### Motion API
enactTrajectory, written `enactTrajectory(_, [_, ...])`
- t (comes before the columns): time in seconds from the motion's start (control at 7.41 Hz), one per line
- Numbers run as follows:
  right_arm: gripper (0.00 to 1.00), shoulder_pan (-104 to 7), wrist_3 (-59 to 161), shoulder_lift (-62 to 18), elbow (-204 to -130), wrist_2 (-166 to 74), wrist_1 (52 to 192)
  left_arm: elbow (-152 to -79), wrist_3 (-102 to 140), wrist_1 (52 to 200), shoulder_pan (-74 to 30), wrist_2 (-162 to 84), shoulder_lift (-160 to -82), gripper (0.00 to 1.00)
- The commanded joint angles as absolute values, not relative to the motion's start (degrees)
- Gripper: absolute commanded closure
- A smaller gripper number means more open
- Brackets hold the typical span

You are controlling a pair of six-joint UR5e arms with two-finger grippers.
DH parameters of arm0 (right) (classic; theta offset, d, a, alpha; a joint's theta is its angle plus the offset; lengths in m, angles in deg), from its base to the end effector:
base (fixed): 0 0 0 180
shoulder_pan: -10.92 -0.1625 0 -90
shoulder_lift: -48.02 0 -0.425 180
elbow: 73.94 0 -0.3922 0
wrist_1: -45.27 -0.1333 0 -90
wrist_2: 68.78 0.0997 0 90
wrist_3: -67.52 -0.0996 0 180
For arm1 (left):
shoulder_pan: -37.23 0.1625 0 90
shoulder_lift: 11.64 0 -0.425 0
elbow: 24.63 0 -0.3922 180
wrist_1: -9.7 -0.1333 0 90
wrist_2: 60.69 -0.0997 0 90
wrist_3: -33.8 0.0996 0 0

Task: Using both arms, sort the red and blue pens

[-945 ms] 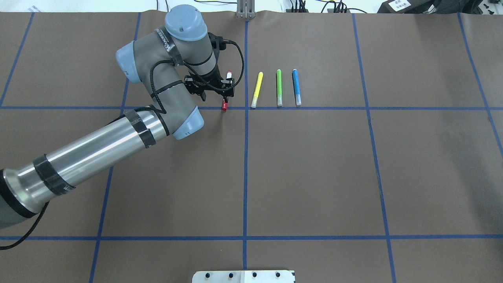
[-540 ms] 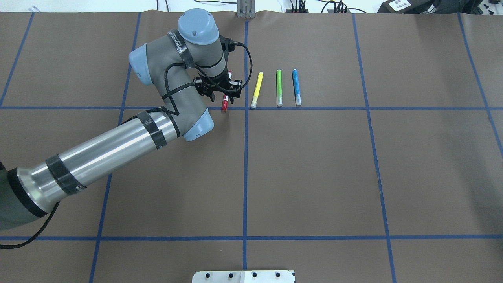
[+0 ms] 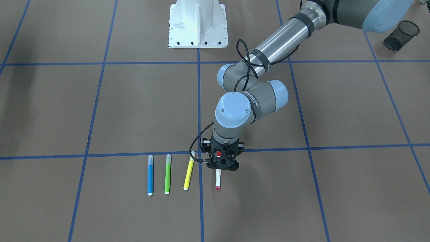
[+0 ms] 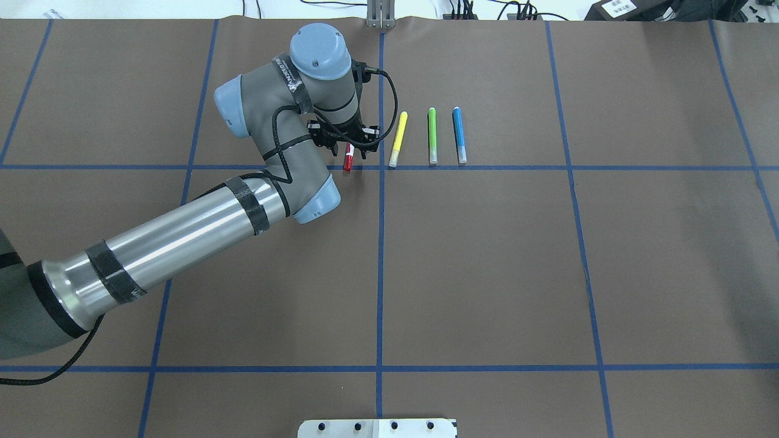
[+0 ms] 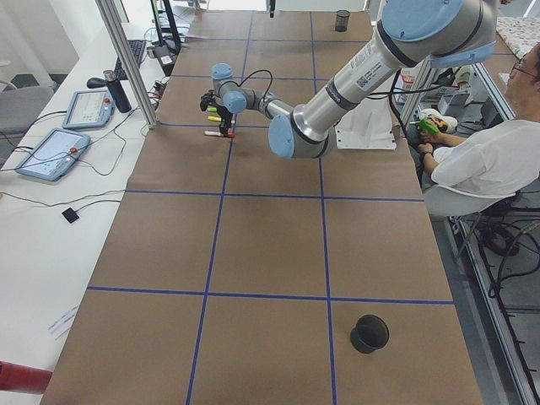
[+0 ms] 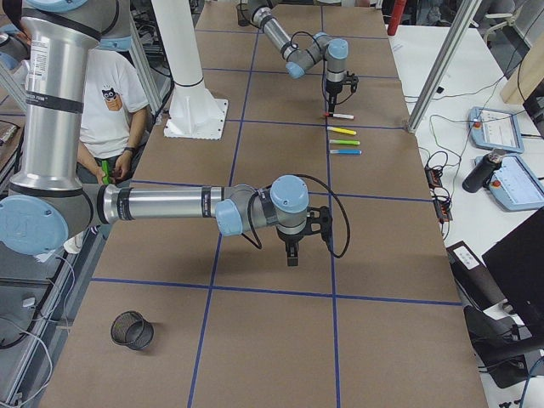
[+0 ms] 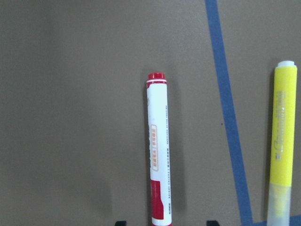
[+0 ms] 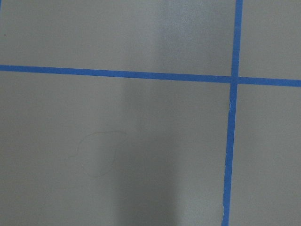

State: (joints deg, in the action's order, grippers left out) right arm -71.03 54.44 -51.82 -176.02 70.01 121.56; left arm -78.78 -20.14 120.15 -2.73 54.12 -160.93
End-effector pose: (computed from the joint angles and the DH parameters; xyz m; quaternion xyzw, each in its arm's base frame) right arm -0.0029 -0.4371 0.6016 0.0492 -0.4253 -0.0177 0.9036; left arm 0.6002 -0.6223 0.2196 0.0678 0.4103 0.0494 0.9081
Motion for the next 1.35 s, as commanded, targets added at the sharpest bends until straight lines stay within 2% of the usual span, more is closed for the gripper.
enactTrajectory(0.0, [0.0,-70.9,54.43,-51.82,-175.9,69.92,121.56,-78.68,-20.17,120.36,-2.32,53.57,-160.96,0.39])
enactTrajectory(0.14, [0.0,-70.73,54.43,-51.82,-175.81,69.92,121.56,-78.68,-20.08,120.36,-2.23,53.57,-160.88,0.44])
enactTrajectory(0.68, [0.0,-70.55,54.43,-51.82,-175.81,69.83,121.56,-78.51,-19.99,120.36,-2.32,53.48,-160.61,0.46])
enactTrajectory(0.95, [0.0,-70.46,54.43,-51.82,-175.81,69.74,121.56,-78.07,-19.99,120.36,-2.32,53.48,-160.61,0.52])
enactTrajectory(1.22, [0.0,-70.46,54.43,-51.82,-175.81,69.74,121.65,-77.98,-20.08,120.36,-2.32,53.48,-160.61,0.63])
